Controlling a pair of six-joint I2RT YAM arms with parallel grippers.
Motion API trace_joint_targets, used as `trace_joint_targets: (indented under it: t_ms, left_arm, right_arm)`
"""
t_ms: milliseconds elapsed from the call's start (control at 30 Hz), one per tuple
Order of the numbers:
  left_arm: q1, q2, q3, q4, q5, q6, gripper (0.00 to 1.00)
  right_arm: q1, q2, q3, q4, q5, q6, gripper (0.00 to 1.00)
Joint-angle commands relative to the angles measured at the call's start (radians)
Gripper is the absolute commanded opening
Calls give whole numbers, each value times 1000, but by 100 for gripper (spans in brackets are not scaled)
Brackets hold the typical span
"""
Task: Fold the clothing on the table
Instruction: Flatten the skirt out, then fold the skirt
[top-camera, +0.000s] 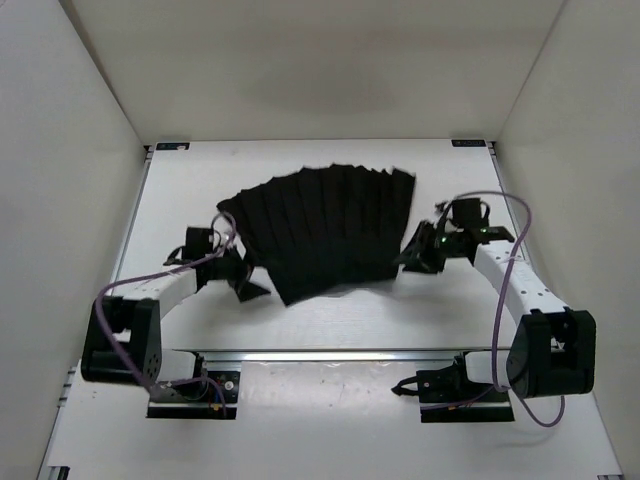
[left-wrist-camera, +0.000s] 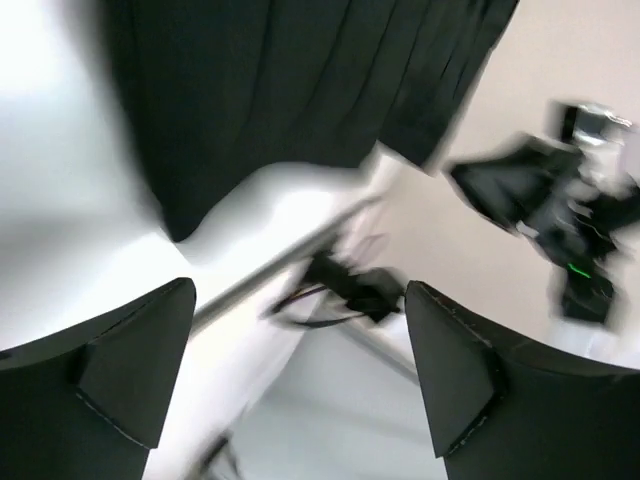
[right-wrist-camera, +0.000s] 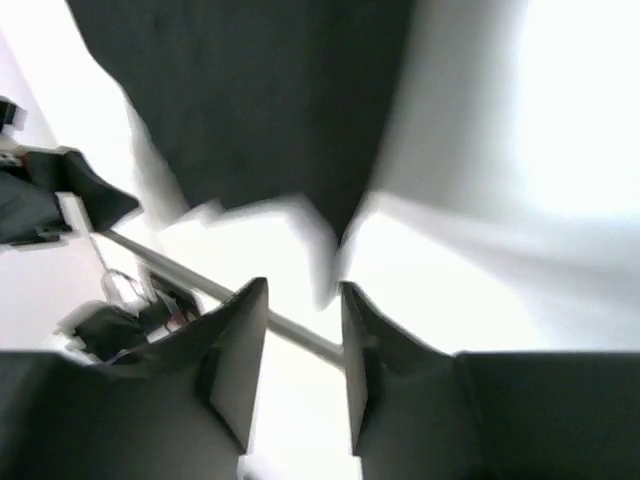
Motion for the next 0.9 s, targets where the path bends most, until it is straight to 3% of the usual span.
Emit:
trace_joint_targets:
  t_ms: [0,167,267,300,367,400,433,567,700,733,800,867]
  left_arm:
    - [21,33,-13,-295,-111,372,99]
    - [-31,-18,66,-389,-311,498,99]
    - [-38,-33,60,-343,-305,461,99]
    - [-41,-15,55,-335,-307,456,94]
    - [-85,20,61,-340,-337,446,77]
    - [-93,36,61,-335,-342,444,44]
    - [-129,42,52,-320,-366,427,32]
    - [-217,74,21,-228,-411,326,46]
    - [-277,114,37,-166,-443,268,46]
    - [-283,134,50,-174,-454,261,50]
    - [-303,157,64,-166,-474,249,54]
    - [-311,168,58,-124,-471,232,46]
  right_arm:
    - [48,-23,-100,6,136,-62,50]
    - [54,-39,-162,33,191,-69,64]
    - [69,-11,-150,20,288,-95,67]
    - [66,7,-157,30,279,-99,67]
    - [59,36,-168,41,285,-95,67]
    - [61,56,-179,67,295,-98,66]
    - [60,65,-194,88,307,-101,65]
    - [65,105,-226,136,293,-80,62]
    - [94,144,-256,188,275,-64,59]
    - [98,162,-254,202,263,-50,57]
    - [124,167,-253,214,262,-46,48]
    - [141,191,-248,214,256,-47,24]
